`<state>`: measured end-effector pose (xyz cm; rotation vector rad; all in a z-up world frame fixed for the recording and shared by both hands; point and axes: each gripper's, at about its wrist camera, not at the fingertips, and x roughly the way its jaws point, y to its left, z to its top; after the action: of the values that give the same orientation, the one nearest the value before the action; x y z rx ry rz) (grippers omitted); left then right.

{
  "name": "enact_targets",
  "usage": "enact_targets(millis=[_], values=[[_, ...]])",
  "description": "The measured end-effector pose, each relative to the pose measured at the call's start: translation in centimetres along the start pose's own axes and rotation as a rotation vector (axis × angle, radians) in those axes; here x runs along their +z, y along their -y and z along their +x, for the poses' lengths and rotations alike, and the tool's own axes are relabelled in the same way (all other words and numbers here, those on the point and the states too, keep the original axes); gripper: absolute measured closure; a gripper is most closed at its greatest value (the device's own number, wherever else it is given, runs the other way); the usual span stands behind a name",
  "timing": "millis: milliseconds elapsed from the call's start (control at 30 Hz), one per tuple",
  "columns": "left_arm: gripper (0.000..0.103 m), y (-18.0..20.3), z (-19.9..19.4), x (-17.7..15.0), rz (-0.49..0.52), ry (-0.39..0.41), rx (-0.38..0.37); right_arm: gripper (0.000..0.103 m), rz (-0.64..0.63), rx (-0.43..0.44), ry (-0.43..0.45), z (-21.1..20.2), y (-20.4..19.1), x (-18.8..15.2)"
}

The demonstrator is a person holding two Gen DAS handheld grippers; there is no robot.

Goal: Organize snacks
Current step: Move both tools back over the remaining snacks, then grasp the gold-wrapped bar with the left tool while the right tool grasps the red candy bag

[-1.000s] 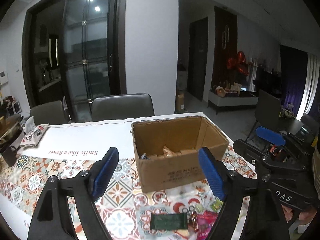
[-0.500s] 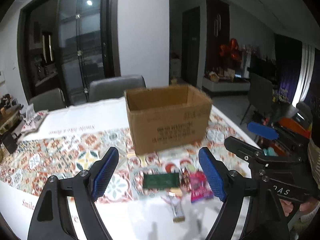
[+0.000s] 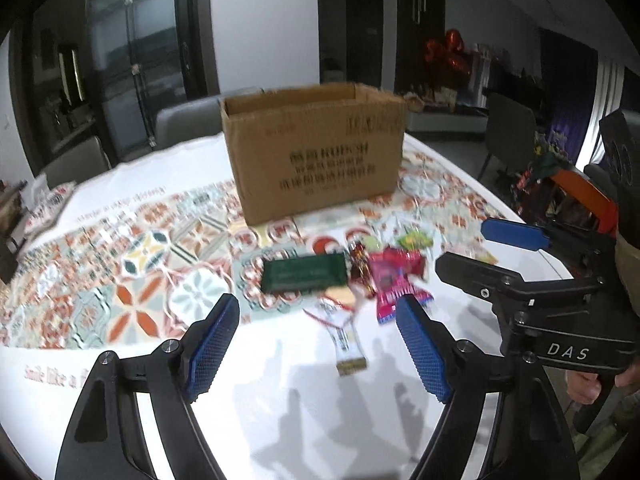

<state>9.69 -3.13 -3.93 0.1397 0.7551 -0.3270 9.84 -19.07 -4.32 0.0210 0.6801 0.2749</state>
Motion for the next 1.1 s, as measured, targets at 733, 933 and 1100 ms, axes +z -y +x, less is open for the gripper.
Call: enact_targets(millis=[733, 933, 1100], values=[[0.052, -0.1, 8.0, -2.4, -0.073, -0.201, -0.085, 0.052, 0.08, 0.03, -0.152, 6.0, 1.5, -2.4], [0.058, 0.6, 8.8, -2.5, -0.051, -0.208, -0.077, 0.052, 0.083, 0.054, -0.164, 6.9, 1.4, -2.2], [0.074, 0.4, 9.3, -2.7, -0.059, -0.225, -0.084, 0.054, 0.085, 0.062, -0.186, 8.2, 1.1, -2.1]])
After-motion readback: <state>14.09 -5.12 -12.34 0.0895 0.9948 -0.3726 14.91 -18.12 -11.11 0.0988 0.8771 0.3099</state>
